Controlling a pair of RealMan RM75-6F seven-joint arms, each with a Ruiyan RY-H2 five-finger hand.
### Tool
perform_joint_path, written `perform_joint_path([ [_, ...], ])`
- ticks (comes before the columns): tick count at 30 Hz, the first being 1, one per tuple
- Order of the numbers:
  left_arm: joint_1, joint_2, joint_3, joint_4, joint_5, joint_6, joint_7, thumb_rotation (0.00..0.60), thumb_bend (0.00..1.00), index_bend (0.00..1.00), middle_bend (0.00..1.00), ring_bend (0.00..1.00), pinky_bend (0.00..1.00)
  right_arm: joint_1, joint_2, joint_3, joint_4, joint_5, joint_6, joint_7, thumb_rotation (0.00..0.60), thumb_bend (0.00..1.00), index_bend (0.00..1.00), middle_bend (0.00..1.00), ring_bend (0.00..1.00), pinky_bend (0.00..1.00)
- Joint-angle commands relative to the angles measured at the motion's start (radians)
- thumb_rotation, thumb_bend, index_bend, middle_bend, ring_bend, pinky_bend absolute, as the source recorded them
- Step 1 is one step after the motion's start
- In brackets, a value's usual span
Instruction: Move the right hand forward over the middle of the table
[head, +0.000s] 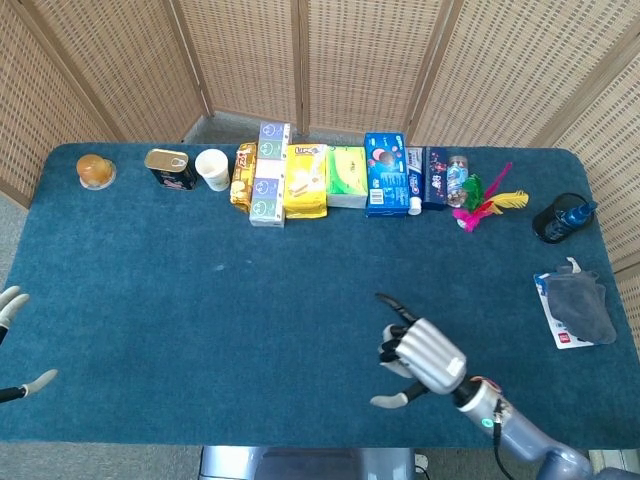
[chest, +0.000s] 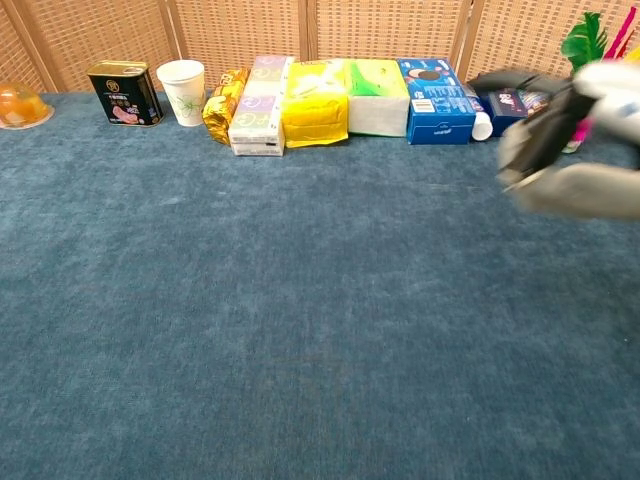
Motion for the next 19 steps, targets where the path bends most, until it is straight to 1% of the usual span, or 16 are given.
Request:
perform_joint_path([
  [1,-0.001,0.002,0.001,0.002,0.000,-0.002,-0.005,0.411,0.00,0.03,0.00,0.00,0.00,0.108,-0.110,-0.020,0.024,-0.038,-0.100,0.027,0.000,0.00,1.00,0.87,0.63,0.00],
  [5,-0.001,0.004,0.004,0.002,0.007,-0.004,-0.008,0.411,0.00,0.03,0.00,0.00,0.00,0.170,-0.174,-0.006,0.012,-0.013,-0.184,-0.026,0.000,0.00,1.00,0.87,0.63,0.00],
  [11,-0.008,0.004,0.005,0.001,0.005,-0.018,-0.008,0.413,0.00,0.03,0.00,0.00,0.00,0.248,-0.252,0.018,0.002,0.017,-0.275,-0.120,0.000,0.00,1.00,0.86,0.62,0.00],
  [13,-0.010,0.004,0.006,0.000,0.005,-0.023,-0.009,0.412,0.00,0.03,0.00,0.00,0.00,0.273,-0.277,0.032,0.006,0.027,-0.295,-0.151,0.000,0.00,1.00,0.86,0.62,0.00],
  [19,-0.014,0.005,0.010,0.001,0.011,-0.032,-0.010,0.411,0.00,0.03,0.00,0.00,0.00,0.316,-0.309,0.060,0.003,0.060,-0.313,-0.210,0.000,0.00,1.00,0.86,0.62,0.00],
])
